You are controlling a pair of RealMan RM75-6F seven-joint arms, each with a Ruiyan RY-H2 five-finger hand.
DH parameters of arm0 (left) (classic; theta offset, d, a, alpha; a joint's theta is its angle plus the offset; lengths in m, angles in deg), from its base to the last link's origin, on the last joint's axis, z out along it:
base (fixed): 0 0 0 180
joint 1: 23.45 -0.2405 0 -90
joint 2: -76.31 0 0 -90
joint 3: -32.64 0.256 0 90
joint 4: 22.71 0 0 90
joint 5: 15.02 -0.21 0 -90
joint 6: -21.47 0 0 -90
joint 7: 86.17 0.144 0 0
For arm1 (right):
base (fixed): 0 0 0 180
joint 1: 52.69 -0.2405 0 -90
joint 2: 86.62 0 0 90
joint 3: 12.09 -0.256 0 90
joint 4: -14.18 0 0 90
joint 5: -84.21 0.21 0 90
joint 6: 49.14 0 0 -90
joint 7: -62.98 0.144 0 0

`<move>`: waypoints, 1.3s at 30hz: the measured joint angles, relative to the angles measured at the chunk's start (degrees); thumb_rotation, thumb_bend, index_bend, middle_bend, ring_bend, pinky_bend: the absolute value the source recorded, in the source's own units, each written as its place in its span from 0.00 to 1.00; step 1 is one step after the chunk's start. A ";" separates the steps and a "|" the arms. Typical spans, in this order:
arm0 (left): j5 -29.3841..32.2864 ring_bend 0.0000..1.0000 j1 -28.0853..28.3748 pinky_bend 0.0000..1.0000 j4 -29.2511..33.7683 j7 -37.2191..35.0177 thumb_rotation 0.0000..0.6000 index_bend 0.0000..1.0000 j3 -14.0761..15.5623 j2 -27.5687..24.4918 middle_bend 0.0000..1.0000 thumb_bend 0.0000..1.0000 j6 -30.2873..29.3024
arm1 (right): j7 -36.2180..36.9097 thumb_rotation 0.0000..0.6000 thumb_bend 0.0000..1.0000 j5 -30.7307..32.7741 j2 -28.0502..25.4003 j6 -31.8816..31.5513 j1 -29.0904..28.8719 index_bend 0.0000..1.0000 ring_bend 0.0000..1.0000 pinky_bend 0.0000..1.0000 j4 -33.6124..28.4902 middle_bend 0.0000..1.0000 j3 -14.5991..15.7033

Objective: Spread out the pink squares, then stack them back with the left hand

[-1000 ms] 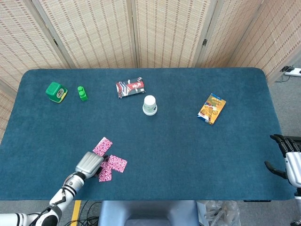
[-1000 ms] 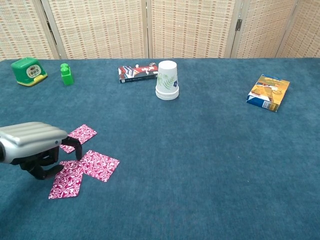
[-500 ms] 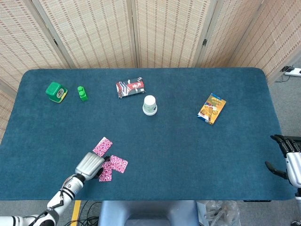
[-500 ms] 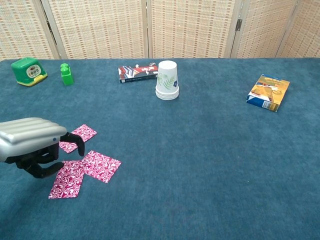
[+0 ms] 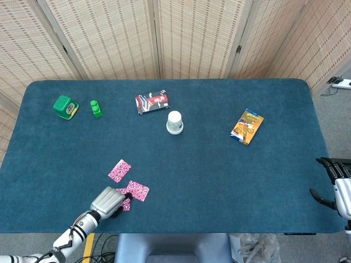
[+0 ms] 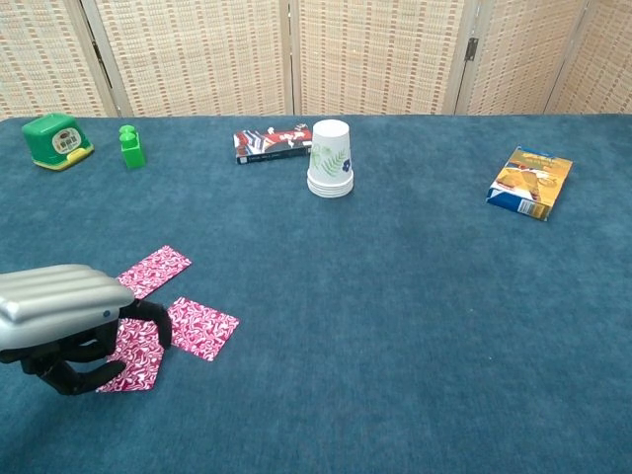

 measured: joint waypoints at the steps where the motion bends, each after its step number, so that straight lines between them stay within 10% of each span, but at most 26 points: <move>1: 0.03 0.94 -0.01 1.00 -0.18 0.02 1.00 0.33 0.06 0.08 0.99 0.55 0.08 | -0.01 1.00 0.25 -0.01 0.00 -0.01 0.00 0.16 0.19 0.28 0.01 0.21 0.00; 39: 1.54 0.93 -1.54 1.00 -3.89 0.27 1.00 0.33 -3.00 1.68 0.99 0.55 -4.09 | 0.14 1.00 0.25 -0.09 0.00 -0.12 0.04 0.16 0.19 0.28 0.01 0.21 -0.07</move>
